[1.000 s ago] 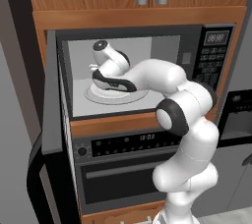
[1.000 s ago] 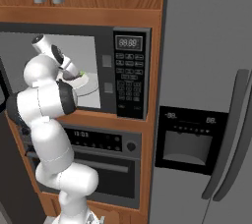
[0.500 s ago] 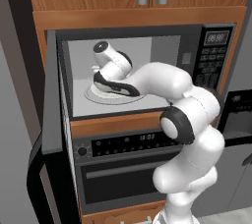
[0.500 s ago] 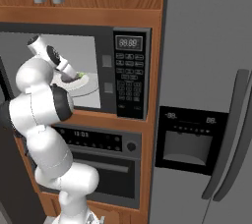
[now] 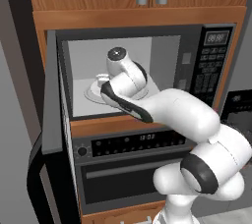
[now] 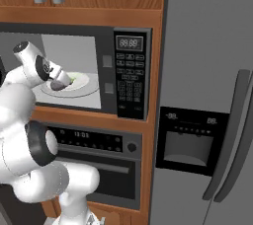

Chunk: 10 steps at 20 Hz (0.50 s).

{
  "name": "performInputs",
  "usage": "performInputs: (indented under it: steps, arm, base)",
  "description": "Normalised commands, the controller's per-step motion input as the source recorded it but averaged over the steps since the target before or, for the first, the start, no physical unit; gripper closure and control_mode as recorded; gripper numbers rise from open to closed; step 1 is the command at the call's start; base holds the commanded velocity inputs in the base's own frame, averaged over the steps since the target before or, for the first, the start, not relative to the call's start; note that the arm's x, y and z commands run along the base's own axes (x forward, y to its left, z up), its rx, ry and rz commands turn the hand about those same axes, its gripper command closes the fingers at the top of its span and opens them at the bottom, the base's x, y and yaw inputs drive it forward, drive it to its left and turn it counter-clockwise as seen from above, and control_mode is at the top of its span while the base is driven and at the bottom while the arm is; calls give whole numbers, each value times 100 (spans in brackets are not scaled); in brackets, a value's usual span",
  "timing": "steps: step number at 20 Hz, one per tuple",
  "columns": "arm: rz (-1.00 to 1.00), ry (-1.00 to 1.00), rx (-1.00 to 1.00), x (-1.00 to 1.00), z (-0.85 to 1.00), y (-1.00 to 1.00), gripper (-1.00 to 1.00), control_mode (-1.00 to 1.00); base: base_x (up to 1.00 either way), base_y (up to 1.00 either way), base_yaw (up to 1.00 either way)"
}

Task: Pick the eggplant from the microwave and place it on plate located on the counter.

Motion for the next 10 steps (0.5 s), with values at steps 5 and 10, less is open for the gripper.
performInputs:
  steps: [5,10]
  arm:
    - [27,14,0,-100,36,-45,100,-100]
    - [17,5,0,-97,34,-52,100,-100]
  base:
    - [0,0,0]
    - [0,0,0]
